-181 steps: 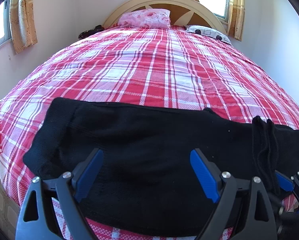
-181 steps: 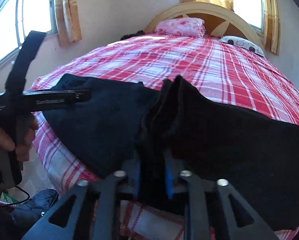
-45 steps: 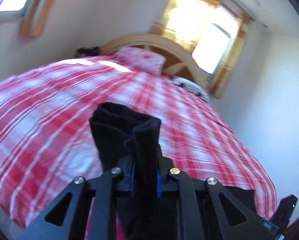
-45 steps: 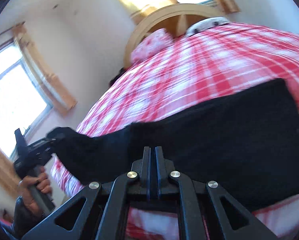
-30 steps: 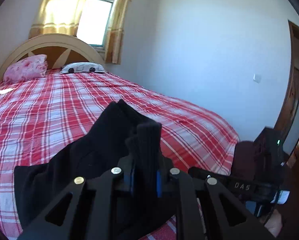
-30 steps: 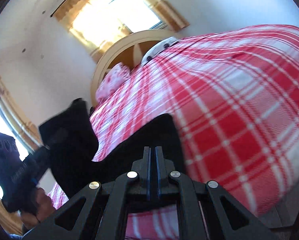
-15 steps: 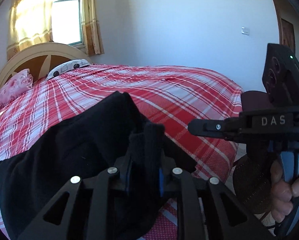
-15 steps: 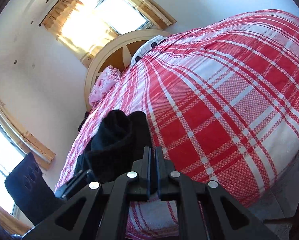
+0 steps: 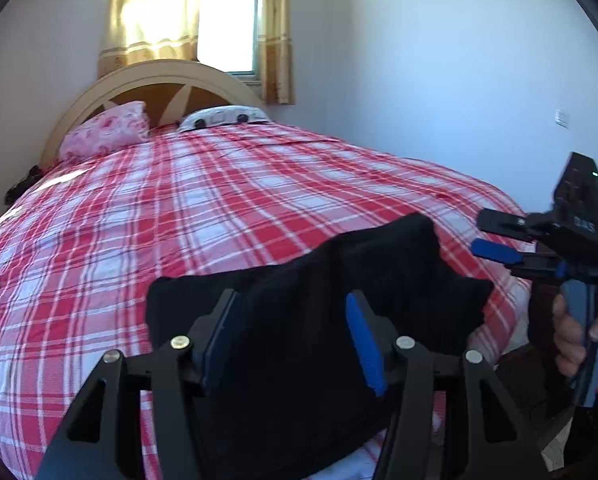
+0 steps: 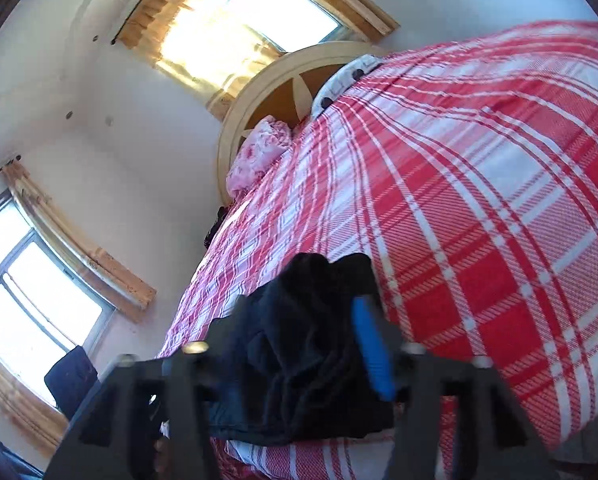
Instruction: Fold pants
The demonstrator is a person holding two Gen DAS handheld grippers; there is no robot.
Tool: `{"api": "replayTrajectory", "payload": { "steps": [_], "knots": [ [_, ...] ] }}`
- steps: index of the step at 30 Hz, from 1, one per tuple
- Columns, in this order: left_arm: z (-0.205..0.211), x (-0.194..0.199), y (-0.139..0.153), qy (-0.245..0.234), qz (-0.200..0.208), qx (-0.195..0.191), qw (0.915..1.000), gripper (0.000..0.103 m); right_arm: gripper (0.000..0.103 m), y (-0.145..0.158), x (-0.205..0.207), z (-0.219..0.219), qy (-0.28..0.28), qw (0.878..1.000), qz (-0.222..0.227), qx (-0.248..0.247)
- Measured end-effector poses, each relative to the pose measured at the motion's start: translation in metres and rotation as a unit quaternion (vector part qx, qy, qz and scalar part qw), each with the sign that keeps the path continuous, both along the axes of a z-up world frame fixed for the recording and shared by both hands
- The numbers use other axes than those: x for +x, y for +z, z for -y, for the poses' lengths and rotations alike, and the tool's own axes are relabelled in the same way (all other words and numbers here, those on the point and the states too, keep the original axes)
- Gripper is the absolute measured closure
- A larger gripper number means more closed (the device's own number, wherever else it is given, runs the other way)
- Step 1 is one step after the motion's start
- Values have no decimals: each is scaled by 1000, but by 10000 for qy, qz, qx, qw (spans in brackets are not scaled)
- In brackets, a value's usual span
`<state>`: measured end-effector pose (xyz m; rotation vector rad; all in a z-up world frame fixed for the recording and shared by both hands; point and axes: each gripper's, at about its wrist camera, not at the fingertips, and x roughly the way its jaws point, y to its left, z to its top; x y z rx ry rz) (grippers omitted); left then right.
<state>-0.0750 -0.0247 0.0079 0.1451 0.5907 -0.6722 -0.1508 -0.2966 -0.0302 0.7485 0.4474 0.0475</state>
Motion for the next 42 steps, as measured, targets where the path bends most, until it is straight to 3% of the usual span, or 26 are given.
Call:
{"api": "replayTrajectory", "payload": {
  "steps": [4,6,7,8,11,15,19,23,26,29,34,37,39,42],
  "knots": [
    [-15,20,-17,464,-387,50,9982,45,43,6,-4,-35,171,9954,-163,-925],
    [-17,28,-26,565,-678,56,9961,45,62,9,-1,-52,271,9875,-226,-1537],
    [-17,30,-30,608,-796,54,9950,45,82,10,4,-63,376,9813,-310,-1861],
    [-18,31,-31,633,-854,40,9943,45,89,7,7,-67,431,9770,-441,-2043],
    [-21,32,-35,652,-914,-4,9937,38,89,-4,17,-78,328,9571,-1031,-2689],
    [-22,29,-38,553,-939,22,9940,33,89,-18,0,-76,78,9464,-1353,-2931],
    [-16,26,-43,502,-930,244,9941,31,89,-29,-15,-68,-36,9555,-1288,-2652],
    [-27,23,-30,598,-784,130,9950,31,89,-18,-9,-67,121,9504,-1455,-2747],
    [-33,26,-22,723,-756,-83,9945,31,89,10,-17,-59,-122,9599,-845,-2672],
    [-25,30,-22,696,-797,-161,9943,31,88,37,-5,-50,-86,9737,-129,-2272],
    [-5,19,-35,510,-764,186,9956,31,88,24,62,-67,251,9600,-507,-2741],
    [2,9,-50,544,-632,525,9951,28,91,-1,83,-58,-227,9508,-1237,-2830],
    [3,7,-56,569,-593,579,9949,27,91,-16,81,-41,-404,9638,-1154,-2368],
    [5,5,-56,561,-500,661,9950,26,91,-22,79,-33,-645,9675,-1092,-2186]
  ]
}}
